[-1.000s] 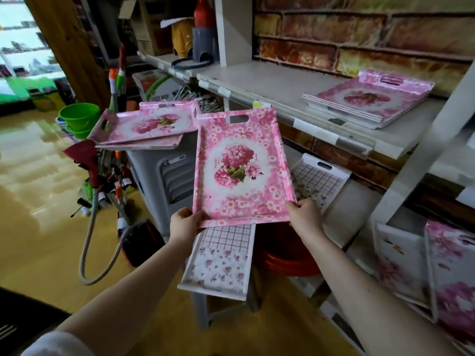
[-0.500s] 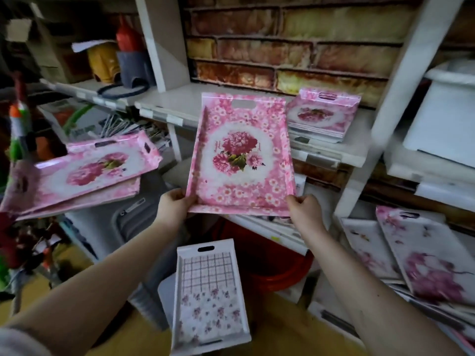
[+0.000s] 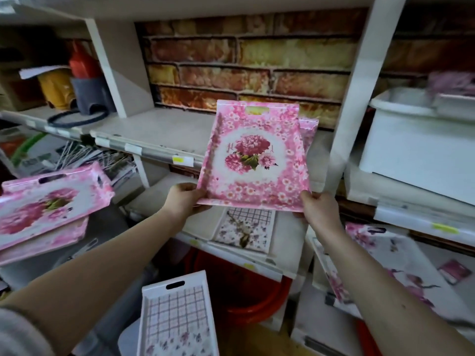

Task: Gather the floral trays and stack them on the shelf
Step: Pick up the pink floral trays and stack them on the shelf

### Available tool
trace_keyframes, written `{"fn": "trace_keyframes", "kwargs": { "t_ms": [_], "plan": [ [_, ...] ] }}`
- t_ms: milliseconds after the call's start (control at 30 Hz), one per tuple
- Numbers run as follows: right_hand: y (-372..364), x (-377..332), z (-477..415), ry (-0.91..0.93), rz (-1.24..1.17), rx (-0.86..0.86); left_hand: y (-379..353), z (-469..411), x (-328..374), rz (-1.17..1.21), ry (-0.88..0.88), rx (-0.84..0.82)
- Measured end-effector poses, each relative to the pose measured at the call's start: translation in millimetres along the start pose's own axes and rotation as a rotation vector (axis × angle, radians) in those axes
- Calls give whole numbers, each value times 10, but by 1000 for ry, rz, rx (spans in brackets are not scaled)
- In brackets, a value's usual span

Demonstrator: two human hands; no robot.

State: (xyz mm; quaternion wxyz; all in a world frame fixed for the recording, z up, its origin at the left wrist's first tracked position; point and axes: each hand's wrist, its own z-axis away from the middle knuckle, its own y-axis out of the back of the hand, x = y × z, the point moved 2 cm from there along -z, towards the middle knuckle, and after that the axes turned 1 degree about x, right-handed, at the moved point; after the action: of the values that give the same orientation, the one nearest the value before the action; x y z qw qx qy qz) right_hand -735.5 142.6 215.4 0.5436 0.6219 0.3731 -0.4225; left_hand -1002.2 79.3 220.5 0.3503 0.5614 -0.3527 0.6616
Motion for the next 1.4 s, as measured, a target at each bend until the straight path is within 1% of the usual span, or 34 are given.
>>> {"fn": "trace_keyframes", "kwargs": {
  "t_ms": [100, 167, 333, 533, 633, 833, 1067, 1167, 1200, 1233, 1267, 1300, 1333, 1367, 1400],
  "plan": [
    [43, -91, -115, 10, 22, 37, -113, -204, 66, 18, 5, -52],
    [26, -157, -174, 5, -6, 47, -173, -346, 121, 23, -1, -90],
    [-112, -309, -387, -41, -39, 142, -240, -773, 347, -59, -32, -189],
    [-299, -410, -697, -135, -110, 129, -326, -1342, 611, -163, -50, -293],
    [-366, -422, -842, -182, -159, 152, -437, -1555, 609, -154, 21, -293],
    [-406, -475, -1024, -207, -146, 186, -613, -1821, 609, -174, 93, -326],
    [-438, -550, -1136, -231, -96, 201, -700, -2035, 605, -190, 99, -321],
    [-433, -623, -1139, -246, -16, 201, -719, -2114, 595, -193, 100, -290],
    [-427, -650, -1141, -233, 61, 210, -722, -2146, 598, -240, 63, -271],
    [-411, -678, -1146, -204, 192, 234, -720, -2181, 611, -345, -23, -235],
    [-386, -704, -1151, -153, 376, 282, -714, -2215, 635, -486, -172, -179],
    [-371, -737, -1145, -70, 576, 344, -705, -2217, 675, -590, -366, -131],
    [-370, -779, -1127, 49, 712, 385, -692, -2185, 715, -604, -565, -135],
    [-380, -819, -1101, 190, 766, 375, -685, -2134, 738, -571, -711, -203],
    [-399, -851, -1073, 333, 779, 304, -678, -2089, 737, -533, -802, -306]
  ]
}}
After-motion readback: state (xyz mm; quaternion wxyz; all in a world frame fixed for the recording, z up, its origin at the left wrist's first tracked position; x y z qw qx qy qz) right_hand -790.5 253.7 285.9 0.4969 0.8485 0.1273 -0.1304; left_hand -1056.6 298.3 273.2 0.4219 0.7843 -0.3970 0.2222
